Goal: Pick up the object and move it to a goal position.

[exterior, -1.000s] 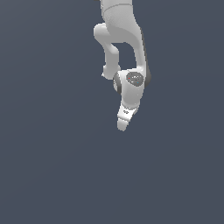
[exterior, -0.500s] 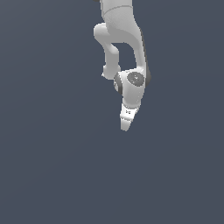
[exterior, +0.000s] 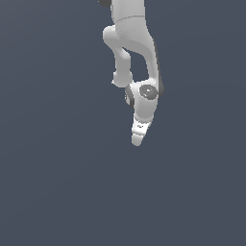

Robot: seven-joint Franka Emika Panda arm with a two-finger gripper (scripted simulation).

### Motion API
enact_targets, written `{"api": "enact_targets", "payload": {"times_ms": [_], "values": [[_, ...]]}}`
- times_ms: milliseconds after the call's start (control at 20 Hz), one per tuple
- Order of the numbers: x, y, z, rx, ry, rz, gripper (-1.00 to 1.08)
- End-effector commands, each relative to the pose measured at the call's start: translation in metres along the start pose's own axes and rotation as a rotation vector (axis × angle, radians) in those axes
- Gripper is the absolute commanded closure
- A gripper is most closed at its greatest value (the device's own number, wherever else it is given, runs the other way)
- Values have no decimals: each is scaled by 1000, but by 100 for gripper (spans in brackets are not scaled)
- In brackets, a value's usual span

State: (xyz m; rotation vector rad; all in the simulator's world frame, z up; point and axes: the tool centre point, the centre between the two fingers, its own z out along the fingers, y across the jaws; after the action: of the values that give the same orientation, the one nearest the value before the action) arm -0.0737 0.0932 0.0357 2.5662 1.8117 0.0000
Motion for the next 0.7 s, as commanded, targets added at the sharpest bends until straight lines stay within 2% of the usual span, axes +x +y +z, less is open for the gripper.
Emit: {"api": "enact_targets", "payload": {"times_ms": [0,350,400,650], "values": [[0,0,12,1,0,-1,-92],[0,0,27,0,0,-3,-92],[0,0,27,0,0,-3,108],[0,0,27,0,0,-3,108]]}}
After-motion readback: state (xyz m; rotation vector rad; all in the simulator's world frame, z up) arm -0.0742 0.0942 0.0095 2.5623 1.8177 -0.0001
